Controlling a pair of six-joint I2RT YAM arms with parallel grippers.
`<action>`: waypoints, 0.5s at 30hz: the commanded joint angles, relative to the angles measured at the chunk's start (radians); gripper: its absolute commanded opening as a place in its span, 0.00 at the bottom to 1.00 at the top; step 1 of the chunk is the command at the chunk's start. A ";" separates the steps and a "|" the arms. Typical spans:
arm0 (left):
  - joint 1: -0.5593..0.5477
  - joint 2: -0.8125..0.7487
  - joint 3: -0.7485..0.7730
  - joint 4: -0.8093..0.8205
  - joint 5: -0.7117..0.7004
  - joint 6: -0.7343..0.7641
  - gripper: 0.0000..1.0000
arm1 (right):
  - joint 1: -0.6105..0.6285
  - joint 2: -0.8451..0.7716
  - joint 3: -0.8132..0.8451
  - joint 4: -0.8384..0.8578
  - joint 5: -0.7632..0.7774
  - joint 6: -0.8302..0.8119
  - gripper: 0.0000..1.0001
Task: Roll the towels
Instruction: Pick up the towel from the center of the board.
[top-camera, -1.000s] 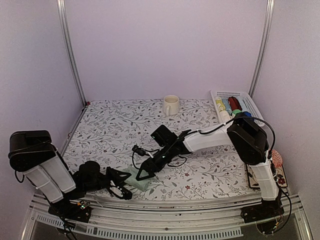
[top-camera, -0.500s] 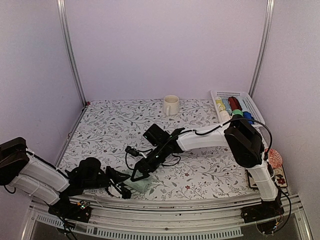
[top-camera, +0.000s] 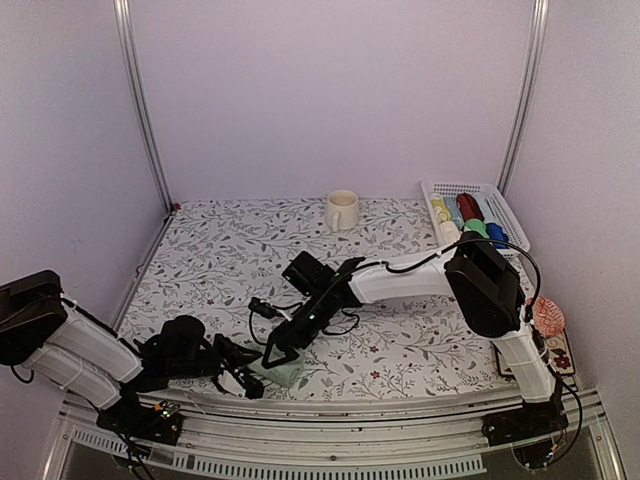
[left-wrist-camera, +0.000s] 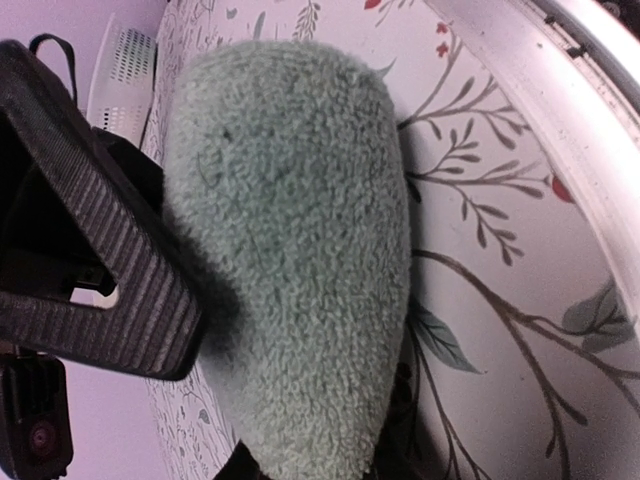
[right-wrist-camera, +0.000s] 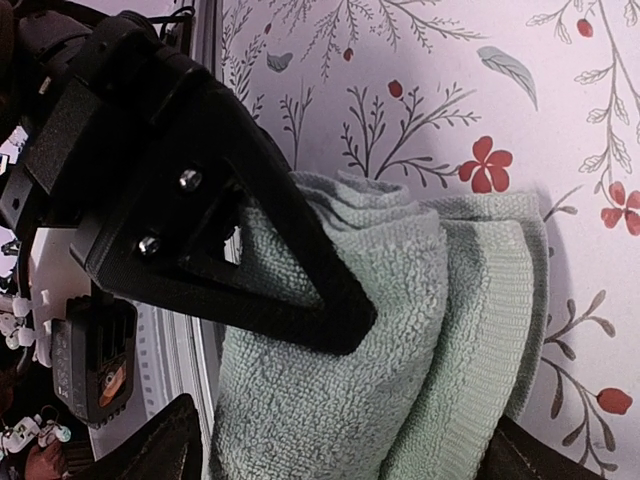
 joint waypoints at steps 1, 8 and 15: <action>0.003 0.036 -0.013 -0.046 -0.008 0.006 0.04 | 0.006 0.052 0.030 -0.073 0.026 -0.033 0.86; 0.004 -0.002 0.005 -0.097 0.009 -0.019 0.04 | 0.012 0.072 0.042 -0.127 -0.019 -0.065 0.78; 0.006 -0.019 0.017 -0.127 0.014 -0.031 0.06 | 0.012 0.096 0.070 -0.166 -0.035 -0.073 0.49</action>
